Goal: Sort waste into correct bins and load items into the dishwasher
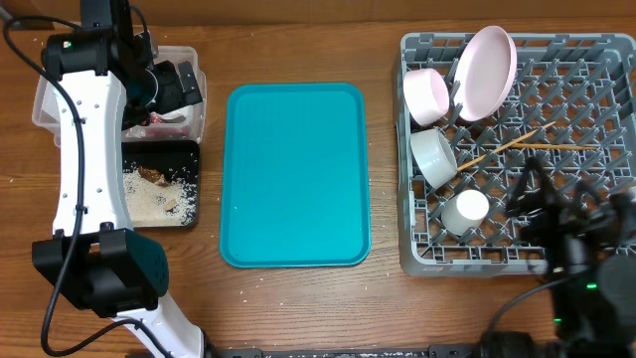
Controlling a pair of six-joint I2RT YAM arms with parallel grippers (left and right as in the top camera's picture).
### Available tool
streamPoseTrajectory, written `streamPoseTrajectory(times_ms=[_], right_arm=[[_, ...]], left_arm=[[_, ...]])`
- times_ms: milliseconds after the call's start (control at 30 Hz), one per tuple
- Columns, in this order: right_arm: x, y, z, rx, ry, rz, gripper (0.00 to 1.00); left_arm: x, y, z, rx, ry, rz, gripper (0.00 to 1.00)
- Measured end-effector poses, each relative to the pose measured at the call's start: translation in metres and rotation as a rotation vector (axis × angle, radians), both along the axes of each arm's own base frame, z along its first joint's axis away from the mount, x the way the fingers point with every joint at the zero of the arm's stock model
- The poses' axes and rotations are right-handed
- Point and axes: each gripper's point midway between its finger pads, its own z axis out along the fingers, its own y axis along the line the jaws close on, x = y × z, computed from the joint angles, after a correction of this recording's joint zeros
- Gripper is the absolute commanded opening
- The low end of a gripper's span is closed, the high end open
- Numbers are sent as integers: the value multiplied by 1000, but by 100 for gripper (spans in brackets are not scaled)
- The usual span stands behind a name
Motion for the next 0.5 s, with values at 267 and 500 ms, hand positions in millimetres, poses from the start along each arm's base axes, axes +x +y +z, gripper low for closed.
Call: streamPoseTrajectory(times_ms=[267, 500], right_arm=[[5, 15, -82, -28, -61, 77, 100], [8, 25, -127, -36, -71, 111, 100]], left_arm=[[0, 0, 0, -1, 0, 0, 100], [0, 0, 0, 0, 0, 0, 100]])
